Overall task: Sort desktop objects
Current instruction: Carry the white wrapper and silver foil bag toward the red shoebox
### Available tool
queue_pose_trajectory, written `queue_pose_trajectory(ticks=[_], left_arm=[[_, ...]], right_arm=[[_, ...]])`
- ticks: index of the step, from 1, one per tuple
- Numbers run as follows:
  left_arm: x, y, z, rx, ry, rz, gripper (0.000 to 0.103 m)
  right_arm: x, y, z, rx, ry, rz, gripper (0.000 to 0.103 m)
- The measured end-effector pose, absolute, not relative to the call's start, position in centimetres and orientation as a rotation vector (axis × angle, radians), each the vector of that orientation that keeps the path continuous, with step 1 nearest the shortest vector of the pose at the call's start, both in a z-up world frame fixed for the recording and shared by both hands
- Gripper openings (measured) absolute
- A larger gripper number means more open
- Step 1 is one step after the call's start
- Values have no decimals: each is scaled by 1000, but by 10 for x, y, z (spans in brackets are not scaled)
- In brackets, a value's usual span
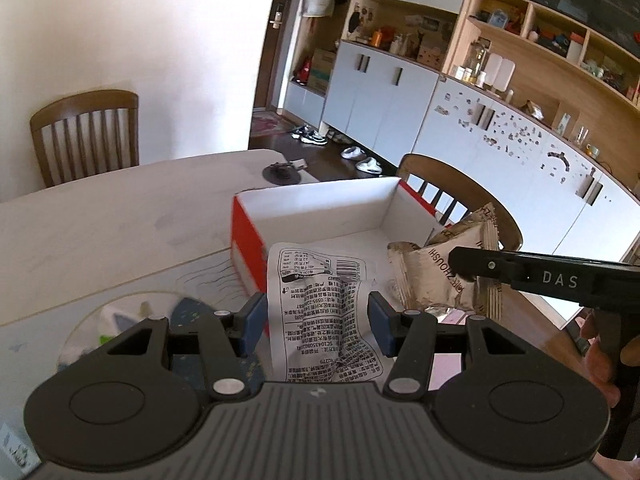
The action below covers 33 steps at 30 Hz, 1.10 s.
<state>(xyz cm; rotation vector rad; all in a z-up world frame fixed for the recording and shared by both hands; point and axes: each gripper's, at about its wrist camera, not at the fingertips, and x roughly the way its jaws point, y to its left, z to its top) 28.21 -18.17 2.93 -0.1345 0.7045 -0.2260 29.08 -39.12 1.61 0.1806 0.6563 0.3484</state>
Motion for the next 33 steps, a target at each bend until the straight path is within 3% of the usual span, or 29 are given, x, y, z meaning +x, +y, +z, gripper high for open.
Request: queue_pose_trajectory(ticks=[33], left_arm=[[405,-242,8,-5,842,-249,53]], right_arm=[[390,-431,-4,177,809,338,22]])
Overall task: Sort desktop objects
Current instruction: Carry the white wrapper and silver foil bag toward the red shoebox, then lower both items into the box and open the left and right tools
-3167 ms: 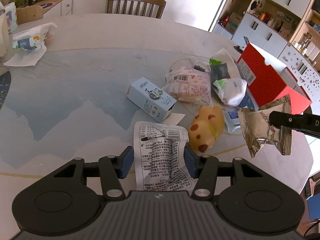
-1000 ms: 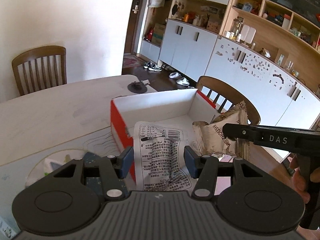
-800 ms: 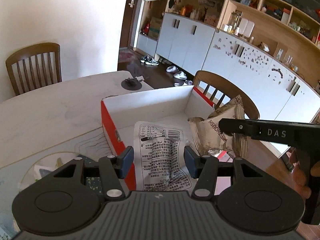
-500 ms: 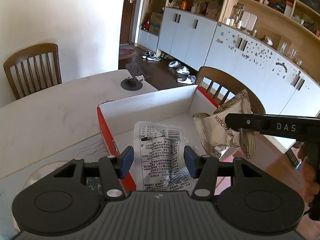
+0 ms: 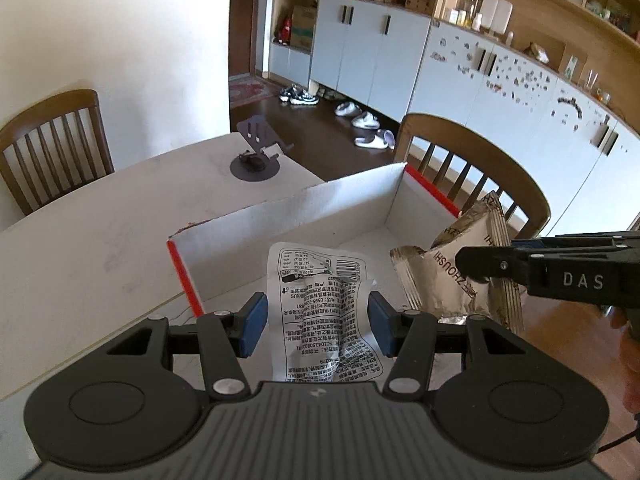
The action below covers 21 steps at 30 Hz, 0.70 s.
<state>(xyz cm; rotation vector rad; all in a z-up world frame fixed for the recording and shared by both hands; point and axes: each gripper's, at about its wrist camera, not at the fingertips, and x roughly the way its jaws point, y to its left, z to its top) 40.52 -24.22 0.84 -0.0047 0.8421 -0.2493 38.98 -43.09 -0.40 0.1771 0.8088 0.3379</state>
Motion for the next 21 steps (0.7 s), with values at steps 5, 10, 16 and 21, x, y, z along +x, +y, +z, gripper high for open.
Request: queue_pose_trajectory(ticks=[5,10,16,21], left_arm=[[423,-250,-3,24,870,-261,53],[439,-255,-14,45,891,-258,53],[455,-264,-30,86,926,-271,53],[462,-267,-41,92,948,-270,53]], right_arm=[[399,-431,-15,169,841,327,22],[407,-433,-28,162,871,329,22],[421,-436,-48,139,921,355,22],[426,-440,-59,152,948,383,22]])
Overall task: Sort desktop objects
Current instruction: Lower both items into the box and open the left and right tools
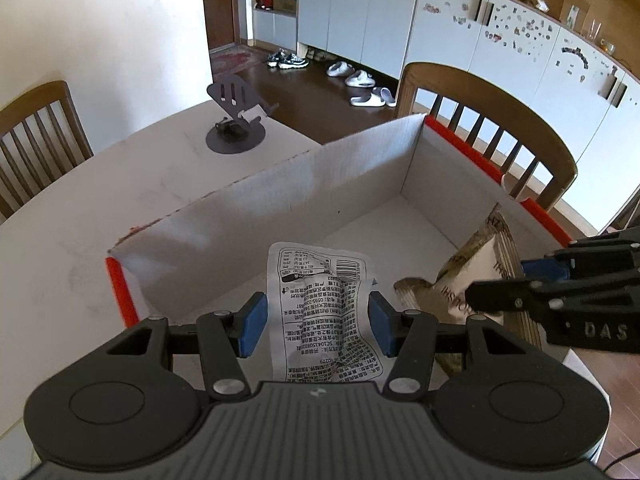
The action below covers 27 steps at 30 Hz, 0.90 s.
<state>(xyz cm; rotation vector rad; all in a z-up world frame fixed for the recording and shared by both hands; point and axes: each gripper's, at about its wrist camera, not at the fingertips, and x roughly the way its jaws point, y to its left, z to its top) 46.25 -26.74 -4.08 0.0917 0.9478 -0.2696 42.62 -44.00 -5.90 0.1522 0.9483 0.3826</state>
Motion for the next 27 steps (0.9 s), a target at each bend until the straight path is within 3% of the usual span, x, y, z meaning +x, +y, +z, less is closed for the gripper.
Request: queue_pose_trajectory(ticks=[14,18,24,27], left_arm=[[476,-277,-65,91,1017,-267,54],[478,-278,-68,92,1033,-270,54],[483,-282,-73,97,1066,-281,55],[486,-284,-76,108,1085,-279,56]], right_arm=[[433,-440,-76,124,1008,464,18],[432,-441,-70,90,990,456,28],[430,-446,-58,50,974,446,33],[427,-448,-55,56,973,459,44]])
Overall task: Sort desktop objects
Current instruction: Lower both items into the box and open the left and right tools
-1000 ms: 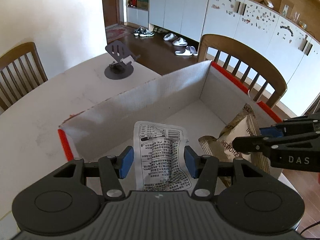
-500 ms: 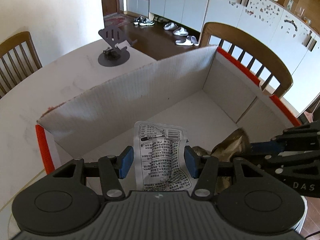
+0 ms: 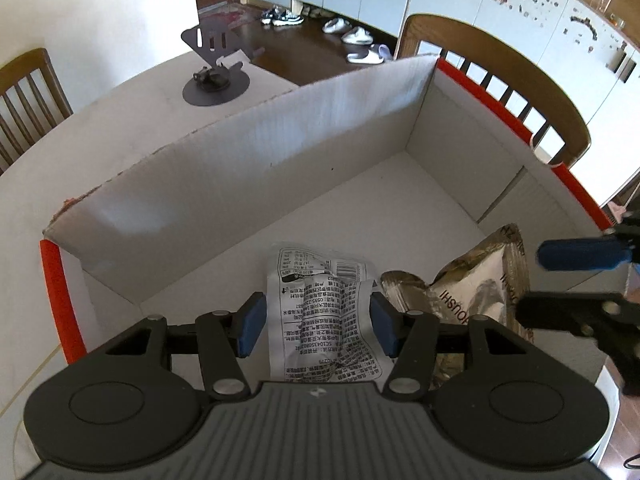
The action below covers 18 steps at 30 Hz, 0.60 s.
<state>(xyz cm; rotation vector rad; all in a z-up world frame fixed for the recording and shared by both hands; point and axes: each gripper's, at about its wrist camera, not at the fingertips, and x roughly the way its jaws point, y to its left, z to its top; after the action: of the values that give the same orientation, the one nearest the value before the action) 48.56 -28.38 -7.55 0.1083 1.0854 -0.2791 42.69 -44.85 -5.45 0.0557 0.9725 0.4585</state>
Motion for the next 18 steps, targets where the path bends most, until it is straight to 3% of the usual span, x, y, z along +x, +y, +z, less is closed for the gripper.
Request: queue_pose_trajectory(ticks=[5,7,9,18], left_arm=[[486,-284,-77,97,1110,-293,59],[485,-283,-75,95,1101,-291,76],[483,-282,-72,80,1094,-309,81],[464,-276,-51,39,1041,-334,86]], right_arm=[[424,-451,-51,73,969,465,59],[423,-451,-51,75,972,474,63],[422,-451,-51,72,971,476,63],[414,-447,-45,58,962,494,69]])
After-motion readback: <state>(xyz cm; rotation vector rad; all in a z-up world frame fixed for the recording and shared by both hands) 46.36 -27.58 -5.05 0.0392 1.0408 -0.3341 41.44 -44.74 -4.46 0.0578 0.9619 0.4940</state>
